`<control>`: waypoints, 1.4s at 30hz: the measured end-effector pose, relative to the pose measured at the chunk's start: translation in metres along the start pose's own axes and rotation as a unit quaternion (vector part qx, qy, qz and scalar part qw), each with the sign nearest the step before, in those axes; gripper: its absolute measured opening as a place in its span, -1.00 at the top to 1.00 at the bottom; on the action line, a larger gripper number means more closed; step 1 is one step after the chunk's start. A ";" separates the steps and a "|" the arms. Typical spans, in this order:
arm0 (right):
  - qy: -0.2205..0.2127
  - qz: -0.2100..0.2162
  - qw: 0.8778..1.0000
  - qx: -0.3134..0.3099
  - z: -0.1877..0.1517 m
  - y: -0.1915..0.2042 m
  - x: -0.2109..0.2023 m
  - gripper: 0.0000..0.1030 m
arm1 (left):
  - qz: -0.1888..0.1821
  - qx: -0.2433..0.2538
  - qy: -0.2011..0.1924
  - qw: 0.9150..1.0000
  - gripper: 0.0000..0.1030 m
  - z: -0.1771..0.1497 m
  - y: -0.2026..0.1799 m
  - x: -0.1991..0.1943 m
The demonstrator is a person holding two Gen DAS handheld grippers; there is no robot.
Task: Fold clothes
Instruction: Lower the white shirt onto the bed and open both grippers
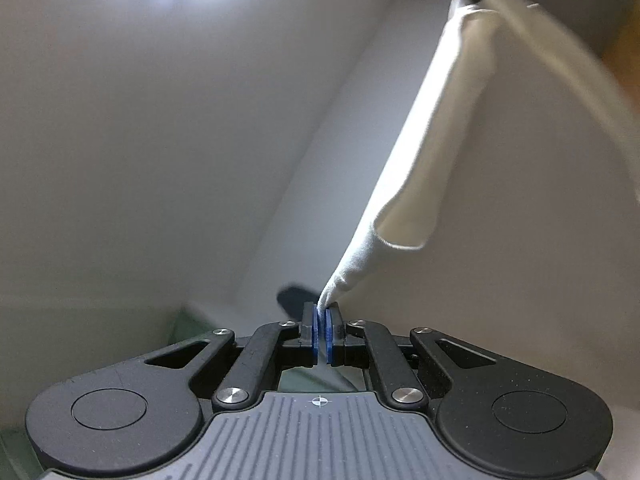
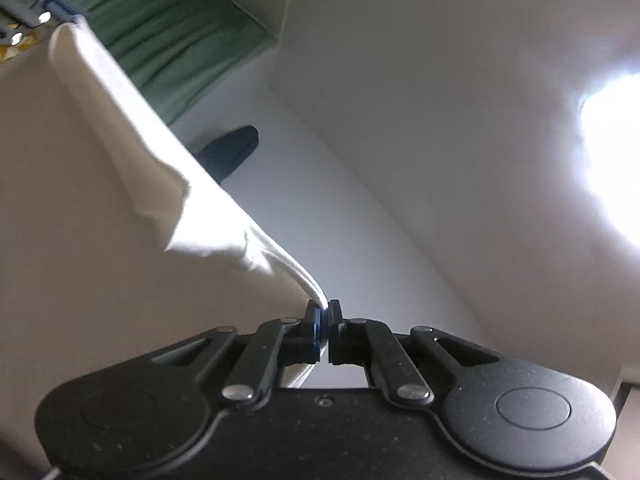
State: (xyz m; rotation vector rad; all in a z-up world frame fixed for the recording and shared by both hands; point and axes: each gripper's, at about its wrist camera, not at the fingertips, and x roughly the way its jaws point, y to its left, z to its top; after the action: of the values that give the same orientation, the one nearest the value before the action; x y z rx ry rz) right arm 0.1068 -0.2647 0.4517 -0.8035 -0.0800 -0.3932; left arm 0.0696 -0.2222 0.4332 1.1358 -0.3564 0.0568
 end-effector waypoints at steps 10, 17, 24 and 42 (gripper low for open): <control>0.059 0.260 0.953 -0.145 -0.204 0.165 -0.148 0.94 | -0.238 0.011 0.007 0.971 0.93 -0.090 -0.207 -0.160; 0.068 0.462 0.846 -0.259 -0.335 0.276 -0.211 0.94 | -0.403 0.049 0.054 0.912 0.93 -0.148 -0.351 -0.245; 0.015 0.494 0.828 -0.265 -0.338 0.242 -0.251 0.94 | -0.477 0.046 0.066 0.875 0.93 -0.186 -0.359 -0.278; 0.094 0.512 0.850 -0.080 -0.368 0.217 -0.310 0.55 | -0.424 -0.129 0.191 0.876 0.92 -0.221 -0.295 -0.272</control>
State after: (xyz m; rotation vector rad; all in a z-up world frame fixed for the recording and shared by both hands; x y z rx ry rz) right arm -0.1276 -0.2948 -0.0200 -0.8548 0.5633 0.5505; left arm -0.0656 -0.1139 0.0093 0.9056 0.4961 -0.5221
